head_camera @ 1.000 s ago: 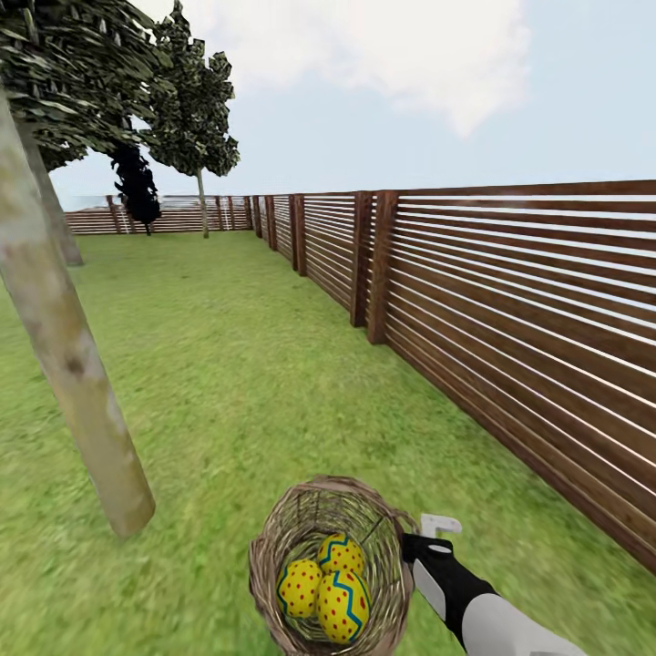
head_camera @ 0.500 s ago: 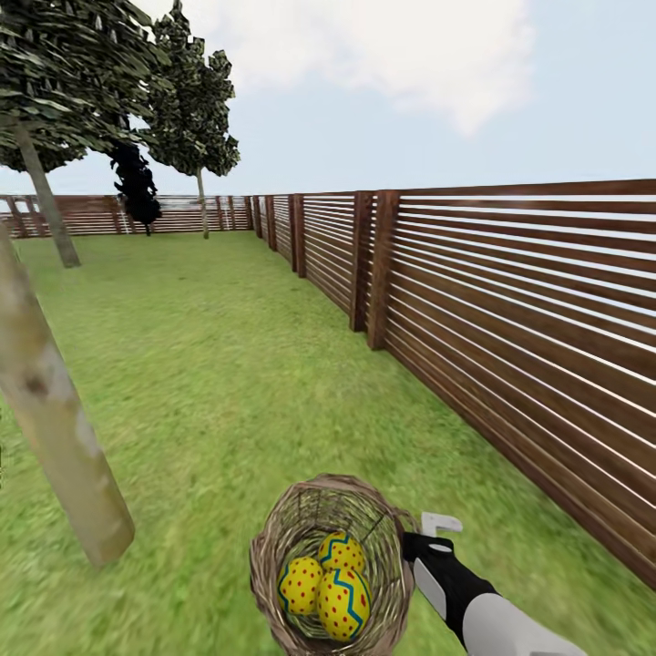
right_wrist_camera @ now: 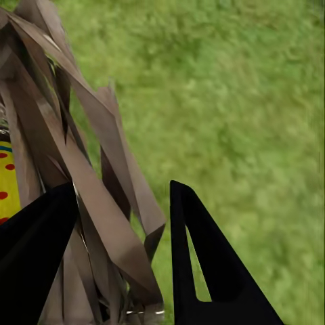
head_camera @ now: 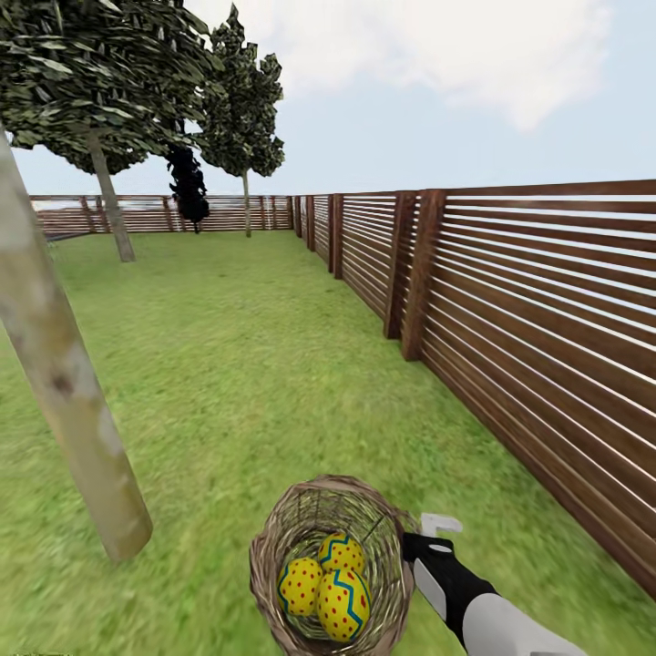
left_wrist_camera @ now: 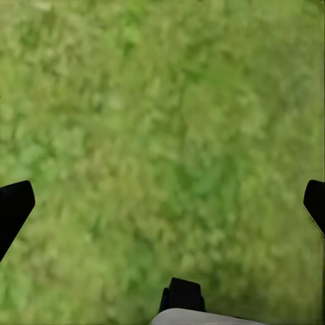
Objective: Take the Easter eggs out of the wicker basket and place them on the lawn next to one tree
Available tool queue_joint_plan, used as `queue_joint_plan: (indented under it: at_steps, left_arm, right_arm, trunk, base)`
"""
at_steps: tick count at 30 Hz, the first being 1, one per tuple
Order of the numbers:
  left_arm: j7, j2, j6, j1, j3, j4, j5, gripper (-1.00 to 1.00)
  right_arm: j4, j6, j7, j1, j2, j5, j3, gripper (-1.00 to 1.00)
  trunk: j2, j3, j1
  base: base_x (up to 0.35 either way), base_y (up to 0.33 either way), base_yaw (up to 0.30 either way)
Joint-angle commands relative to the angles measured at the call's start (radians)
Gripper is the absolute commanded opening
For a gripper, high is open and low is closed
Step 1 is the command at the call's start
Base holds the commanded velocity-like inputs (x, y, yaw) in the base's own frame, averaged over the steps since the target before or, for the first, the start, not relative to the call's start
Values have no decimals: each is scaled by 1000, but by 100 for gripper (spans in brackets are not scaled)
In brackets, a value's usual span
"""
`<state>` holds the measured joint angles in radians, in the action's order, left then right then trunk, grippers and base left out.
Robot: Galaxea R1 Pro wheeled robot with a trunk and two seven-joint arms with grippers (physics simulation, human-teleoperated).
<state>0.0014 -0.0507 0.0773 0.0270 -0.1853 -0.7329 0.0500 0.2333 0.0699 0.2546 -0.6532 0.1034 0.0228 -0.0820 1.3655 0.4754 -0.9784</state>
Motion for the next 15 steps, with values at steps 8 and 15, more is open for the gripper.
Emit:
queue_joint_plan:
  at_steps: [8, 15]
  left_arm:
    - [0, 0, 7, 1, 0, -3, 5, 100]
    - [0, 0, 7, 1, 0, -4, 5, 100]
  right_arm:
    - [1, 4, -1, 0, 1, 3, -9, -100]
    - [1, 4, -1, -1, 1, 3, -9, -100]
  trunk:
    - [1, 1, -1]
    - [1, 1, -1]
  base:
    - [299, -177, 281]
    - [298, -177, 251]
